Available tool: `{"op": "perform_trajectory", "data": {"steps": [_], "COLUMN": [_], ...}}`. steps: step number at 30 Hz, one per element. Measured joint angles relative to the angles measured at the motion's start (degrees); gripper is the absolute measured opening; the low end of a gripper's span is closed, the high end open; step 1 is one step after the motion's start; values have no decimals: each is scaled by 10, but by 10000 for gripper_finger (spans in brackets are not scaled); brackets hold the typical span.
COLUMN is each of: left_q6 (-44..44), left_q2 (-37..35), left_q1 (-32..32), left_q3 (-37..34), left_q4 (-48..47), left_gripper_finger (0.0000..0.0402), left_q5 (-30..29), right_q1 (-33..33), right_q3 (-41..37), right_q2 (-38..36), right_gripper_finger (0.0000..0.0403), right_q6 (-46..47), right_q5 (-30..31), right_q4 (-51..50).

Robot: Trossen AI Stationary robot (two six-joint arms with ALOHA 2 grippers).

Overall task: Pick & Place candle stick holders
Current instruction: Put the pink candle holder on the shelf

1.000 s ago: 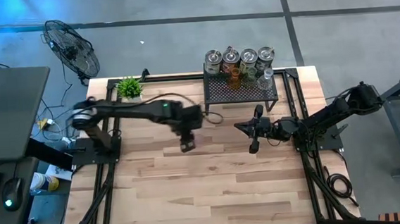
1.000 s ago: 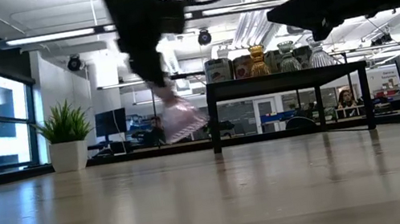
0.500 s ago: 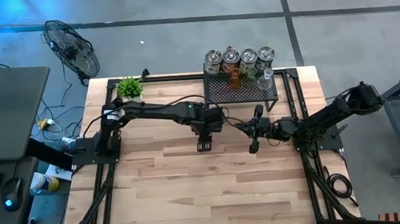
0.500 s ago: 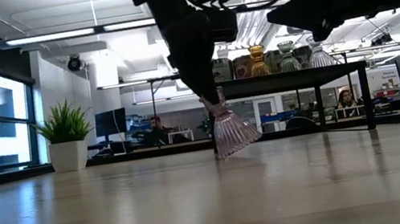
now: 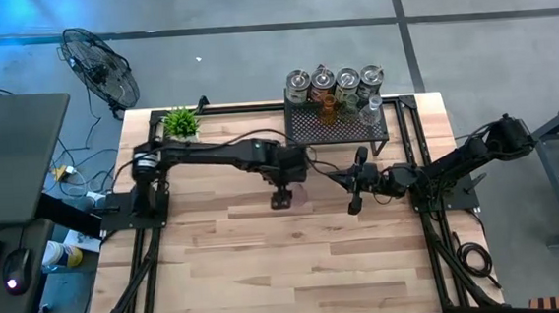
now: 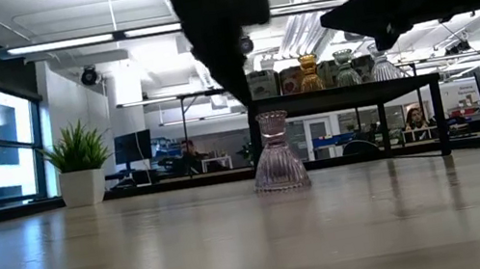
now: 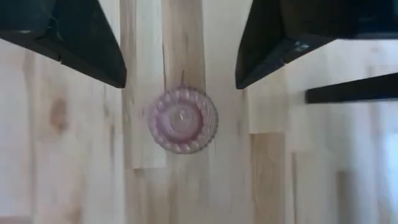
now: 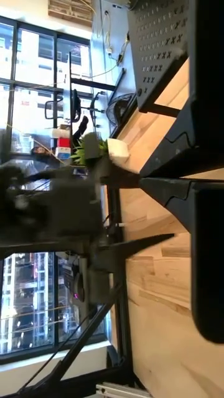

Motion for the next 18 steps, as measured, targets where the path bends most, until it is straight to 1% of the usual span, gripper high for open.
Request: {"op": "perform_trajectory", "data": {"steps": [2,4,6,8,11,13,15,18], "left_q6": [21,34,41,41,16,-11,-41,-76], "left_q2": [-36,-79,-131,-181,-246,-285,-317,-354], "left_q1": [0,0,5,11,21,30,40,58], "left_q3": [-25,-77,-153,-239,-373,-455,-527,-622], "left_q4": [13,65,141,237,393,498,599,720], "left_gripper_finger": [265,222,173,123,57,20,6,20], "left_q5": [9,46,82,110,127,130,131,131], "right_q1": [0,1,7,16,24,22,21,21], "right_q3": [0,0,2,18,65,109,158,220], "right_q2": [0,0,0,0,0,0,5,17], "right_gripper_finger": [0,0,0,0,1,4,14,46], "right_q6": [11,23,39,52,88,129,177,242], "right_q5": [1,6,26,53,74,74,75,73], "right_q4": [-1,-6,-17,-47,-142,-241,-344,-470]}}
